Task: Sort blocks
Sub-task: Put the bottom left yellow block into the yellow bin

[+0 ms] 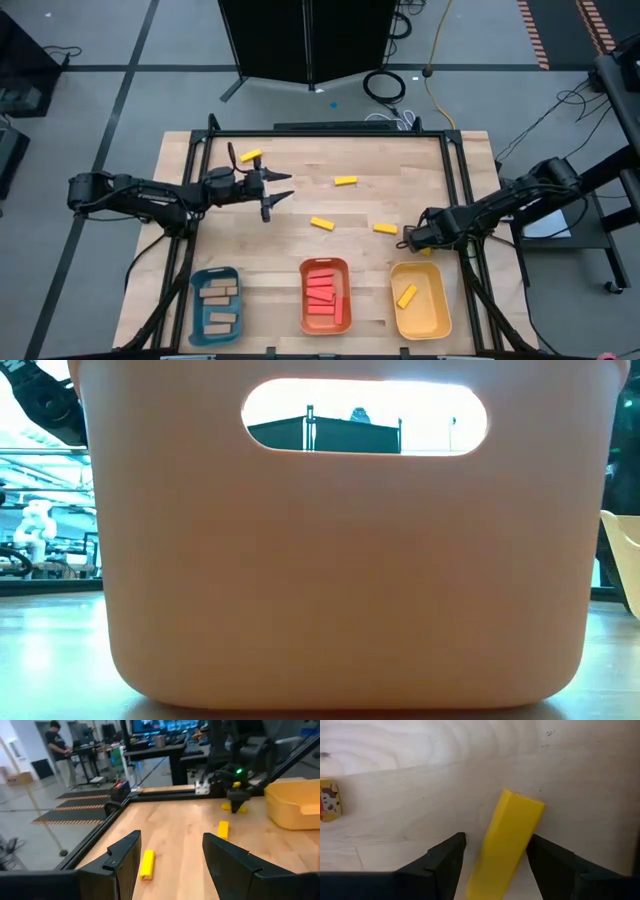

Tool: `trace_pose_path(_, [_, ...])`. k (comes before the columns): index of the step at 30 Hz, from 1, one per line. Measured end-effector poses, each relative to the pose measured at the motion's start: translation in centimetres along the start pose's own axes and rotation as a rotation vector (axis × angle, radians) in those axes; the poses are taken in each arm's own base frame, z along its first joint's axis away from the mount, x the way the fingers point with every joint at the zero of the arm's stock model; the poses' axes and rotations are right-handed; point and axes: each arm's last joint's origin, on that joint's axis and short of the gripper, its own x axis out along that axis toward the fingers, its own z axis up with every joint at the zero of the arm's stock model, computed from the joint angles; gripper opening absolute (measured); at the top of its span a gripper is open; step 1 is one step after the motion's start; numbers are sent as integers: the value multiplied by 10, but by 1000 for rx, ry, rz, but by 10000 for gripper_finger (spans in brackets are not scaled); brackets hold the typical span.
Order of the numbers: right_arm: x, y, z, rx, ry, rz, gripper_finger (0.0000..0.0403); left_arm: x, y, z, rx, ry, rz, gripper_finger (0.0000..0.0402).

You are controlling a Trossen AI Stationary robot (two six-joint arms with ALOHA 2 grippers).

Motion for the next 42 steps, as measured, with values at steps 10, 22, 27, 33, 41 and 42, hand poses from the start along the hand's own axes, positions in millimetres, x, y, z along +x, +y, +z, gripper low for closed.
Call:
trace_pose_path(10, [-8, 6, -6, 6, 29, 35, 151, 0, 0, 5, 4, -55, -38, 210])
trace_pose_path(22, [-40, 31, -11, -109, -21, 198, 78, 0, 0, 6, -3, -71, -35, 210])
trace_pose_path(27, [-68, 49, -14, -159, -19, 302, 90, 0, 0, 6, -3, -71, -35, 210])
trace_pose_path(33, [-111, 65, -24, -237, 45, 444, 91, 0, 0, 6, -4, -72, -35, 210])
trace_pose_path(41, [-135, 68, -49, -270, 207, 563, 92, 0, 0, 6, -4, -72, -35, 210])
trace_pose_path(42, [-135, 66, -52, -262, 232, 555, 92, 0, 0, 6, -4, -72, -35, 210])
